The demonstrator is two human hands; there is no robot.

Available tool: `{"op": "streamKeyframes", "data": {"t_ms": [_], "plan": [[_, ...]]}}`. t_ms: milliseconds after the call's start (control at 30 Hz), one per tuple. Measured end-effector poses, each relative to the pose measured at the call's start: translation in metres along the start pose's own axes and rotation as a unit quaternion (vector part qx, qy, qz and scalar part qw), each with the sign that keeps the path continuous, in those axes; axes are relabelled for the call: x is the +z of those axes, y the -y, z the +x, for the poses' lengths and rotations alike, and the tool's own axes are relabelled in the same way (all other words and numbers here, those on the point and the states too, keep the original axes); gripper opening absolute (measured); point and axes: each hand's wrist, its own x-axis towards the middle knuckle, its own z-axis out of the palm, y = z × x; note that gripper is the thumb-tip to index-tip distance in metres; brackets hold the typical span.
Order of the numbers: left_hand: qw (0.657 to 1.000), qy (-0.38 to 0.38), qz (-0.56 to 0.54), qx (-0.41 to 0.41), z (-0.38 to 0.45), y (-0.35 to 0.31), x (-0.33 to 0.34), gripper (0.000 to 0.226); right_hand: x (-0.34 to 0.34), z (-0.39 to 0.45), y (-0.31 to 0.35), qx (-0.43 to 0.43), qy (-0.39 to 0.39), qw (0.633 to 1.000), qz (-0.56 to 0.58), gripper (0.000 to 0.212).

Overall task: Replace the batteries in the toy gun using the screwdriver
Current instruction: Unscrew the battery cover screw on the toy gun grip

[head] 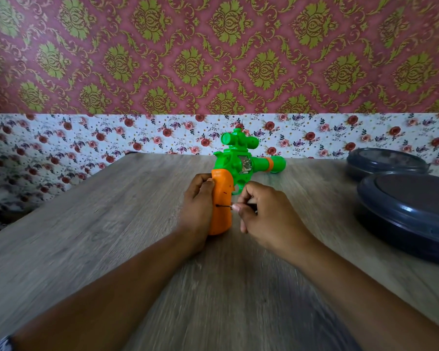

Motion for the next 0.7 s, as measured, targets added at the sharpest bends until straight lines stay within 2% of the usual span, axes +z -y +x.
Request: {"op": "streamKeyframes", "data": {"t_ms": [267, 400, 500, 633, 700], "plan": [[1.0, 0.009, -0.012, 0.0, -0.0011, -0.0005, -0.0016, 0.024, -0.0022, -0.0046, 0.0026, -0.107, -0.037, 0.991, -0.067, 0.01], [1.0, 0.011, -0.027, -0.002, -0.0013, -0.0011, -0.0013, 0.022, -0.0041, -0.0062, 0.0028, -0.104, -0.033, 0.993, -0.049, 0.01], [1.0, 0.012, -0.017, 0.016, -0.0022, -0.0018, -0.0016, 0.021, -0.0014, -0.0058, 0.0065, -0.086, -0.032, 0.995, -0.039, 0.017], [1.0, 0.007, -0.023, 0.002, -0.0034, -0.0022, -0.0011, 0.02, -0.0046, -0.0049, 0.0072, -0.031, -0.031, 0.99, -0.136, 0.038], [1.0, 0.0, -0.005, 0.005, -0.0023, -0.0017, -0.001, 0.02, -0.0046, -0.0038, 0.0066, -0.02, -0.005, 0.994, -0.104, 0.043]]}}
